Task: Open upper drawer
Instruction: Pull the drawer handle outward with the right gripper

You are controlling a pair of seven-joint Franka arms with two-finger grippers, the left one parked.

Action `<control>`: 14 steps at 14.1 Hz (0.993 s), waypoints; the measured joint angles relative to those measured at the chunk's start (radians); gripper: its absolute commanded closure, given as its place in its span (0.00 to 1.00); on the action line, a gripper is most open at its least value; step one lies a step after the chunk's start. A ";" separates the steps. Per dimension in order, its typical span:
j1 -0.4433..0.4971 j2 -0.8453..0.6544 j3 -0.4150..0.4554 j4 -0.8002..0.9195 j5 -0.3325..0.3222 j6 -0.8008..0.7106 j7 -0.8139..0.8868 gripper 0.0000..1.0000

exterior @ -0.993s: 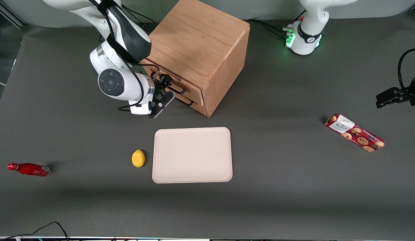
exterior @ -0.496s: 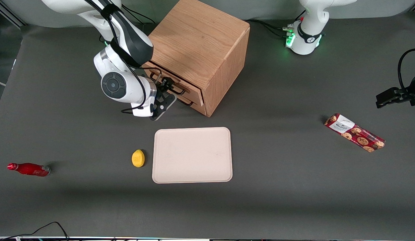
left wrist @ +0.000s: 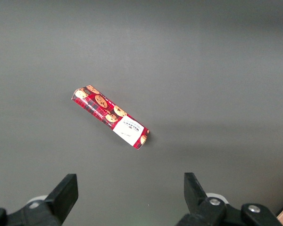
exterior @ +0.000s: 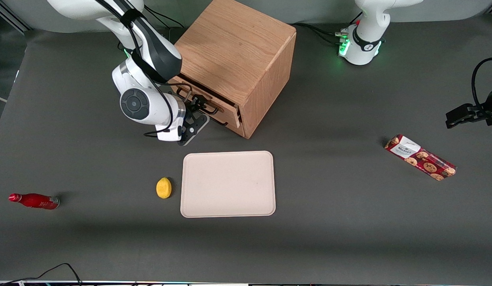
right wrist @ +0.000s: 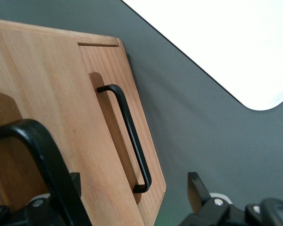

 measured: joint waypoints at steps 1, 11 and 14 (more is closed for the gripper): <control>-0.001 0.001 -0.004 0.000 -0.001 0.007 0.000 0.00; -0.005 0.013 -0.075 0.047 -0.061 0.031 0.000 0.00; -0.005 0.029 -0.090 0.072 -0.082 0.031 0.000 0.00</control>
